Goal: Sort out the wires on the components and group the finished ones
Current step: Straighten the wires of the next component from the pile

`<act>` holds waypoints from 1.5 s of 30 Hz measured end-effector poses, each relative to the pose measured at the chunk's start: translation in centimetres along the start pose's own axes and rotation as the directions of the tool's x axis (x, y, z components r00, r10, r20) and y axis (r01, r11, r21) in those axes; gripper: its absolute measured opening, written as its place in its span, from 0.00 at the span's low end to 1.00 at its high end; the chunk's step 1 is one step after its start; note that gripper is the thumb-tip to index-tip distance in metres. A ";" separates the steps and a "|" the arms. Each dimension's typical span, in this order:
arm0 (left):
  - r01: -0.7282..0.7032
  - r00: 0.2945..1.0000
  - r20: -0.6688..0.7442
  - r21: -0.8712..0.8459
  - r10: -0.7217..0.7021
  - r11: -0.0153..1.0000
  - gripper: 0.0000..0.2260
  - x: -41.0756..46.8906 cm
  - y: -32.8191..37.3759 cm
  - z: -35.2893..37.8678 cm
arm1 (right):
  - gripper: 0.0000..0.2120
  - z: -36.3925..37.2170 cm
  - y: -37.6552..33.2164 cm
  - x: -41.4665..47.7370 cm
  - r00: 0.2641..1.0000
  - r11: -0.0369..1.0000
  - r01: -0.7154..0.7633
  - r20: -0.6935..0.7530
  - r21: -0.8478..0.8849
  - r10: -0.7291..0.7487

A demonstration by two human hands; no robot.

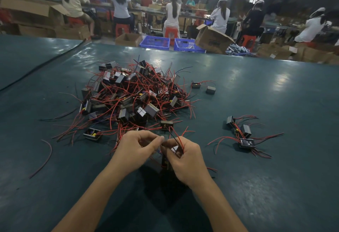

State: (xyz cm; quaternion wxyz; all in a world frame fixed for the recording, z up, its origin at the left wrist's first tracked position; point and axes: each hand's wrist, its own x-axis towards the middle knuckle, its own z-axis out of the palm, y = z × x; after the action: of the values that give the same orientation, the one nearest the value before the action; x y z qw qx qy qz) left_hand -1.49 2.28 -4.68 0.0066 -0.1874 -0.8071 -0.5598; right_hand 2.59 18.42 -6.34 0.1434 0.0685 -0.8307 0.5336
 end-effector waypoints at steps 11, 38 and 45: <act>-0.005 0.997 0.080 -0.067 0.010 0.998 0.07 0.3 -0.2 -0.8 | 0.02 -0.1 -0.2 0.0 1.000 1.000 0.019 0.009 0.006 -0.019; 0.095 0.987 0.144 -0.194 -0.067 0.976 0.08 0.0 0.8 -1.1 | 0.08 -0.4 0.3 0.0 0.997 0.999 0.048 0.053 0.017 -0.049; 0.069 0.994 0.093 -0.133 -0.057 0.989 0.02 0.0 0.7 -1.3 | 0.10 -0.4 0.5 0.1 0.995 0.990 0.100 -0.003 -0.103 -0.101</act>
State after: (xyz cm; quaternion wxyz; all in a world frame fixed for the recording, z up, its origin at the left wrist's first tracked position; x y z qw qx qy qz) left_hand -1.50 1.29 -3.53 -0.0596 -0.1865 -0.7720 -0.6047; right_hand 2.38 18.99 -6.58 0.1767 0.1007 -0.8519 0.4826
